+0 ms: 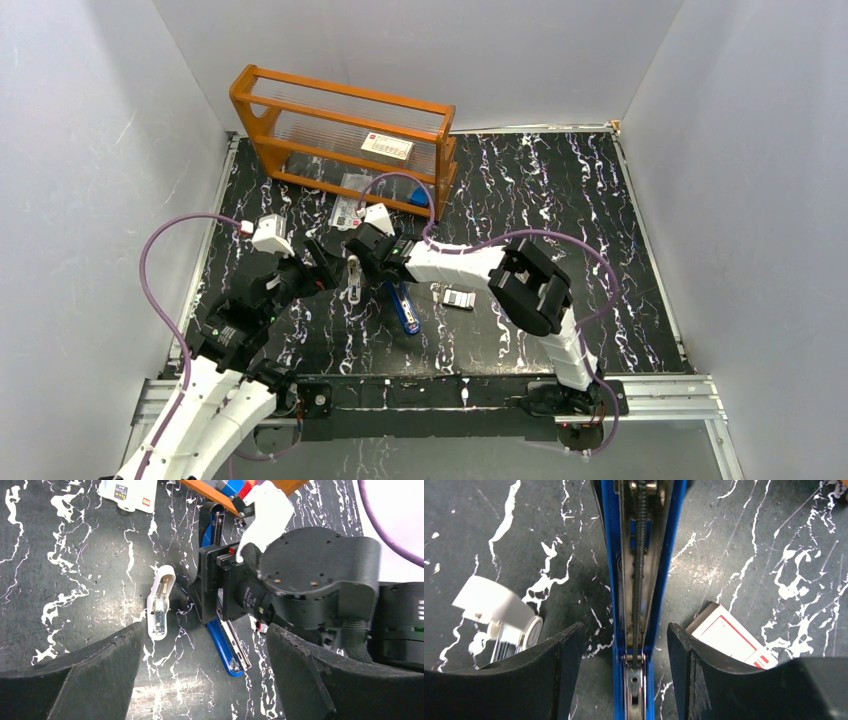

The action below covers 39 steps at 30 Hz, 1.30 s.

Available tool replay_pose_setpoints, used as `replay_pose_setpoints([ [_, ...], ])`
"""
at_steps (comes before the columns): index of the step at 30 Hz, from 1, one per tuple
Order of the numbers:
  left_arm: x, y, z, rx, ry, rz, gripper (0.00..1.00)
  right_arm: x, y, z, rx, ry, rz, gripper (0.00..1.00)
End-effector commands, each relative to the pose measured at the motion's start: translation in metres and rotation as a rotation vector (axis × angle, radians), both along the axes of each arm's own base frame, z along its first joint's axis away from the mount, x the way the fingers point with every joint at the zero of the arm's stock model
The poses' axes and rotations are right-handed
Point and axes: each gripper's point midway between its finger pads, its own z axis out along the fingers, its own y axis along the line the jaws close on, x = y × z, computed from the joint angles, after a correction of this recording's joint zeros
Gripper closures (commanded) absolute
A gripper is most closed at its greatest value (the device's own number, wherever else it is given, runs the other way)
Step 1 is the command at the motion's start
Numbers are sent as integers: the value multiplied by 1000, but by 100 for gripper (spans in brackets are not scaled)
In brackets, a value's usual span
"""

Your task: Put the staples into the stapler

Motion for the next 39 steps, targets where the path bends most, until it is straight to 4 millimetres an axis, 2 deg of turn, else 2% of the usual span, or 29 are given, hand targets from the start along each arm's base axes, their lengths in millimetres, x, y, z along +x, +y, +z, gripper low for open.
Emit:
replay_pose_setpoints([
  [1,3,2,28,-9,-79,2,11,3,6,69,171,-70,25,28],
  [4,-2,-10,34,-20,-98,-83,9,-11,-3,87,249,-99,135,24],
  [7,-10,-35,36,-52,-112,-240,9,-21,-37,92,290,-101,127,25],
  [11,-16,-62,34,-107,-104,-394,9,-32,-92,81,232,-36,5,38],
  [13,-12,-73,34,-143,-109,-434,9,-42,-117,66,164,20,-90,44],
  [15,-7,-81,27,-179,-88,-448,10,-54,-142,50,98,83,-210,45],
  [17,-2,-88,19,-208,-57,-455,11,-64,-159,41,70,123,-307,45],
  [20,3,-97,5,-233,2,-469,12,-74,-163,33,88,162,-337,51],
  [23,6,-101,-9,-228,57,-481,13,-82,-150,28,137,213,-281,67],
  [24,9,-103,-9,-227,44,-484,13,-86,-146,25,151,237,-256,69],
  [27,12,-102,-17,-212,50,-479,13,-102,-141,14,178,313,-217,67],
  [32,15,-101,-24,-208,59,-463,13,-121,-155,-6,173,382,-245,59],
  [35,16,-102,-26,-208,63,-464,13,-117,-162,-11,167,367,-280,55],
  [39,18,-103,-27,-207,68,-468,12,-103,-169,-17,165,351,-316,55],
])
